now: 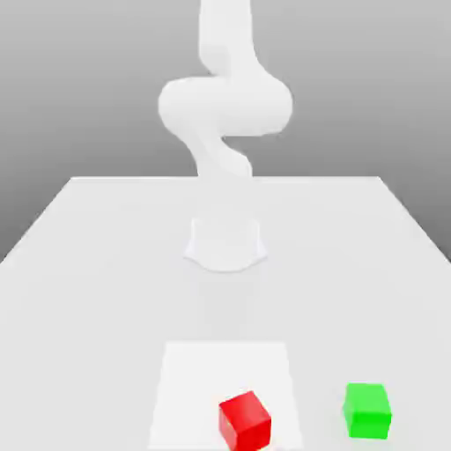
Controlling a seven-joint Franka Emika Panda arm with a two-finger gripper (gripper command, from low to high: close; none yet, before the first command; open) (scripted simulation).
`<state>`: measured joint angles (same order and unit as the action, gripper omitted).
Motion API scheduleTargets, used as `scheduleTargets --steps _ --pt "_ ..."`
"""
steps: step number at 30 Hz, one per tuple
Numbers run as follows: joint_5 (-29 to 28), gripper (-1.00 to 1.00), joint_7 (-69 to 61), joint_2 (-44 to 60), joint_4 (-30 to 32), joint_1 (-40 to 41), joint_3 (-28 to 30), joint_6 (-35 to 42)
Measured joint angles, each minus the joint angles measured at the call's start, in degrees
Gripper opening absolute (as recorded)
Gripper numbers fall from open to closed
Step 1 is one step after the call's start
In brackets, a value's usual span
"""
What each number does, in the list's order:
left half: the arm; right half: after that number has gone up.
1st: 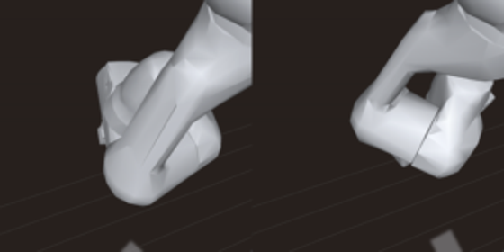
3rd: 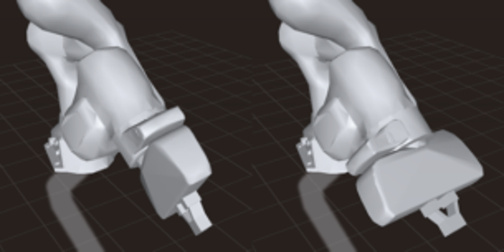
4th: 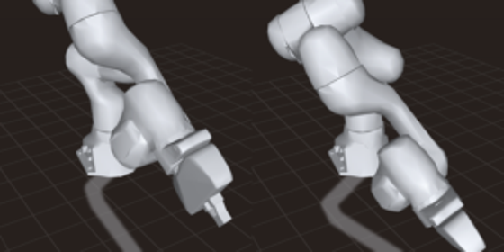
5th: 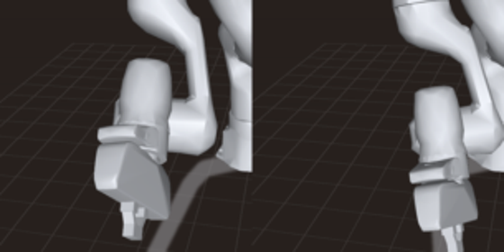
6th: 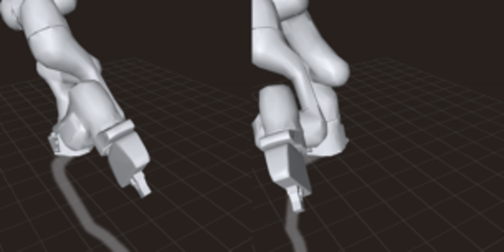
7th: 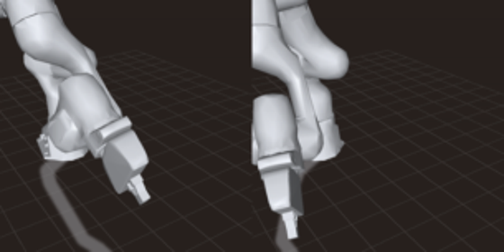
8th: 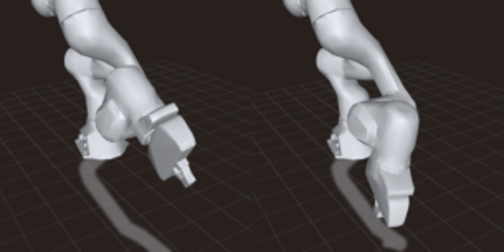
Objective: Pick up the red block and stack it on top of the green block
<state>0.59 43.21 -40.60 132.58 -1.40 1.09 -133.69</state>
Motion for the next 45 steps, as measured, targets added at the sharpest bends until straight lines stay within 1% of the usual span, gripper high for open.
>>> scheduleTargets --steps 8,13,19,24,29,30,37,42,45 --pt "2.2 0.00 -8.7 17.0 2.6 -4.1 3.1 -6.2" --pt "3.6 0.00 -14.1 27.4 4.1 -5.7 4.0 -10.0" --pt "4.2 0.00 -19.8 39.8 6.0 -6.7 4.0 -14.5" --pt "2.7 0.00 -23.1 50.0 7.6 -6.7 3.8 -18.4" --pt "3.2 0.00 -24.8 60.3 7.0 -6.1 2.9 -25.6" --pt "3.6 -1.00 -25.1 62.3 6.7 -5.8 2.6 -27.3" --pt "3.6 -1.00 -25.1 62.8 6.7 -5.7 2.5 -27.6" --pt "1.8 -1.00 -24.0 54.2 8.0 -6.7 3.1 -20.3" --pt "0.3 -1.00 -24.8 51.3 7.7 -11.0 -1.0 -17.2"
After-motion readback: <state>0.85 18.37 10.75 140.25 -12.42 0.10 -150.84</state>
